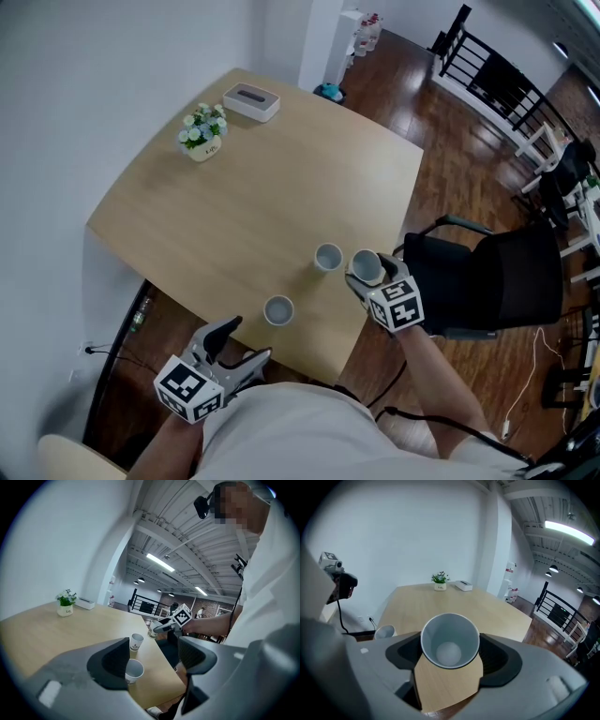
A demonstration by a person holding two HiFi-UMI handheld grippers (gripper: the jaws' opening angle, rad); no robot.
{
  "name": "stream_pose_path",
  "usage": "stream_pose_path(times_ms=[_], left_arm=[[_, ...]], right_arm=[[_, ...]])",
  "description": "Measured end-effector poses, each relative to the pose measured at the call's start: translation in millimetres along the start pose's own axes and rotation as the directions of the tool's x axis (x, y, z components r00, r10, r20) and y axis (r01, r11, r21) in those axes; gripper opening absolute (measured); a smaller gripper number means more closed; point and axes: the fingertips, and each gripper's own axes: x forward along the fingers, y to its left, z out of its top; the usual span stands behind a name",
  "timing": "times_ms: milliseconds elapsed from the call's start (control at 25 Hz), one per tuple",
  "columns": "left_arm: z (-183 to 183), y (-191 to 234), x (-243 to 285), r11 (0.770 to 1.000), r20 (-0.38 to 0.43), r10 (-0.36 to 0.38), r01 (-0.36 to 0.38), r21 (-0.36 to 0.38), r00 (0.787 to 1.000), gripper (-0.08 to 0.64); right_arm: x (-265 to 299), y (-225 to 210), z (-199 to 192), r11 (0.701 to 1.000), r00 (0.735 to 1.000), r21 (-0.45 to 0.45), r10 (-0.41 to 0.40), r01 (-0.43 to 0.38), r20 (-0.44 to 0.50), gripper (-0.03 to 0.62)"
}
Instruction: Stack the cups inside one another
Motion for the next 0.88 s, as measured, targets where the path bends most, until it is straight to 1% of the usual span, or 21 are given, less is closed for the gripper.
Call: stream_pose_path(times_ms=[160,400,600,880], left_arm=[[0.5,10.8,-9.7,1.0,0.011,0.006,-0.006,-0.004,1.0,0.339],[-4.2,22.4,-23.4,0.999,0.017,0.037,-0.037,-0.026,0.999,0.339],[-9.0,27.8,-33.8,0.997,0.017,0.069,-0.068,-0.044,0.997,0.339],[-14.8,31.5,-43.1,0.993,0.015,0.1,-0.098,-0.064,0.995,0.339]], right_arm=[[16.3,4.8,18.0,1.0,1.0,0.002,0.002,-0.002,0.009,0.371],[40.7,9.9,28.1,1.0,1.0,0.005,0.02,-0.02,0.003,0.371],[58.4,14.4,29.4,0.999,0.999,0.001,0.035,-0.035,-0.011,0.373],[82.4,16.3,19.8,0.999,0.998,-0.015,0.037,-0.038,-0.048,0.381]])
